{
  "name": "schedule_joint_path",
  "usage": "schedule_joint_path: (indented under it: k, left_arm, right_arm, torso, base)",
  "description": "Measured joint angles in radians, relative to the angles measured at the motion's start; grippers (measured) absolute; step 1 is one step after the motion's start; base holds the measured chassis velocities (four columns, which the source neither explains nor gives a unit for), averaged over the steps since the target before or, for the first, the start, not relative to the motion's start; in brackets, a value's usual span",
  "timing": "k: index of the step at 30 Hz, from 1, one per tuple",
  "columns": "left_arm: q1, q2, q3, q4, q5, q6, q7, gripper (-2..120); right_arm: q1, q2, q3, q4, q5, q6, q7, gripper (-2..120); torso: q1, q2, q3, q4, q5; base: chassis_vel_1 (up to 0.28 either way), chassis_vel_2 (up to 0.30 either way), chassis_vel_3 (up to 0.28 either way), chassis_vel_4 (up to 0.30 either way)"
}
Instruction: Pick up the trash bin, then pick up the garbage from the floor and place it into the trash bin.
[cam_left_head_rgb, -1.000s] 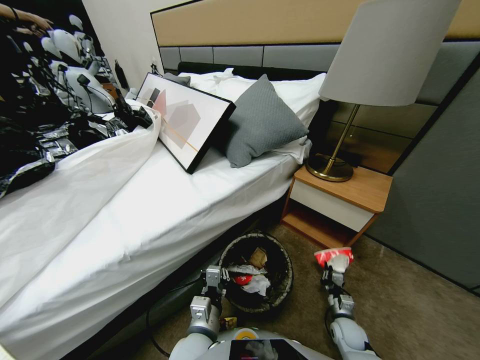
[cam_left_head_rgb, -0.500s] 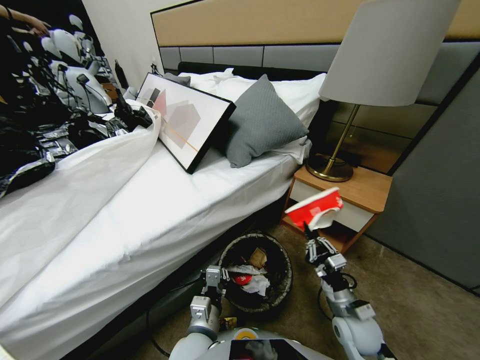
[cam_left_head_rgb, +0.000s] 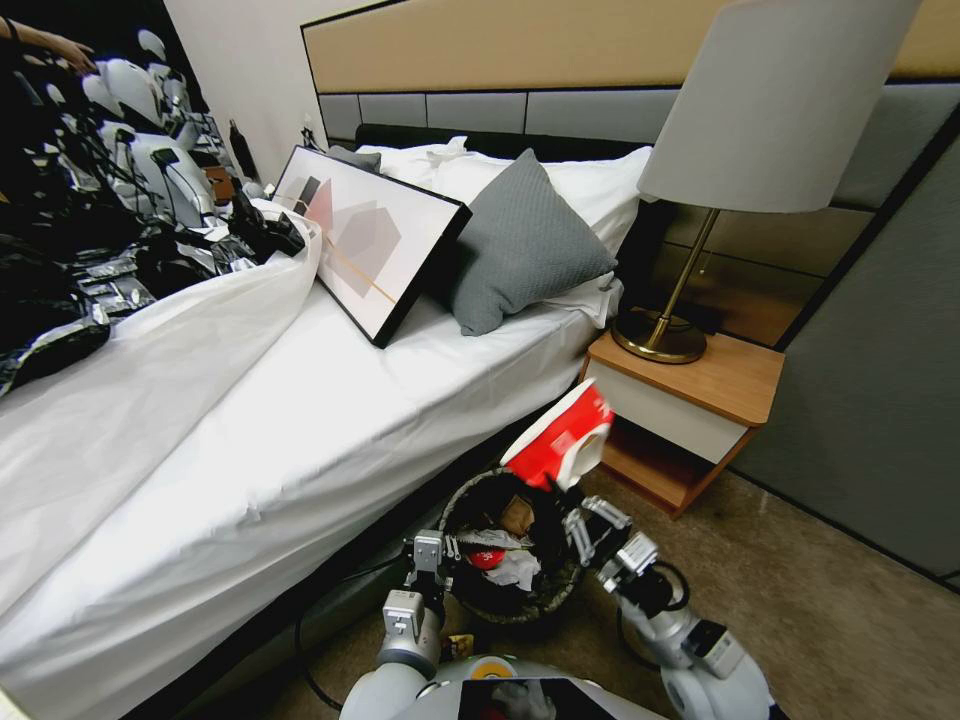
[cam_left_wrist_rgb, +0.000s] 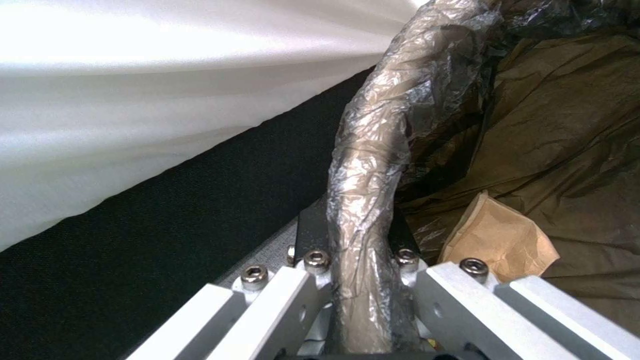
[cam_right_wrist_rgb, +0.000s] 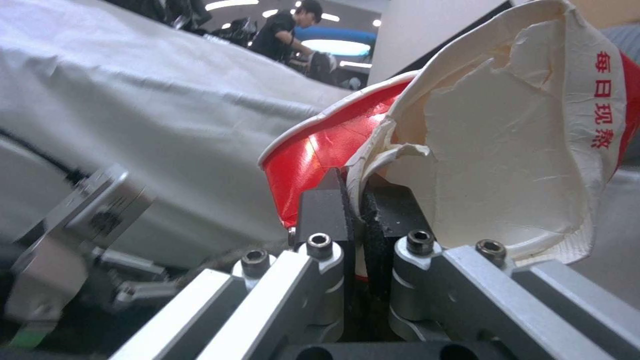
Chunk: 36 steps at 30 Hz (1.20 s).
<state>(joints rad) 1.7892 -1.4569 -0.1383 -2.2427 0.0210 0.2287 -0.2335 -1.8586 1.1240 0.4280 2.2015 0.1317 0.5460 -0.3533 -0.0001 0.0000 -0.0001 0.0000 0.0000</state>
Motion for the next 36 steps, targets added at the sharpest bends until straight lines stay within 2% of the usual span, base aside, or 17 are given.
schedule_joint_path:
  k: [20,26,36]
  left_arm:
    - [-0.001,0.001,0.002,-0.002,-0.001,0.002,0.0,0]
    - [-0.006,0.001,0.002,0.0,-0.003,0.003,0.0,0]
    - [-0.009,-0.001,0.002,0.0,-0.005,0.003,0.0,0]
  right_arm:
    - [-0.043,-0.022,-0.04,-0.103,-0.029,0.027,-0.001,2]
    - [-0.044,-0.004,-0.068,-0.185,-0.057,0.049,-0.005,2]
    - [-0.046,0.002,-0.076,-0.217,-0.068,0.059,-0.015,2]
  torso:
    - [0.0,0.0,0.0,0.0,-0.0001]
    - [0.0,0.0,0.0,0.0,0.0]
    - [0.0,0.0,0.0,0.0,0.0]
  base:
    - [0.0,0.0,0.0,0.0]
    - [0.0,0.0,0.0,0.0]
    - [0.0,0.0,0.0,0.0]
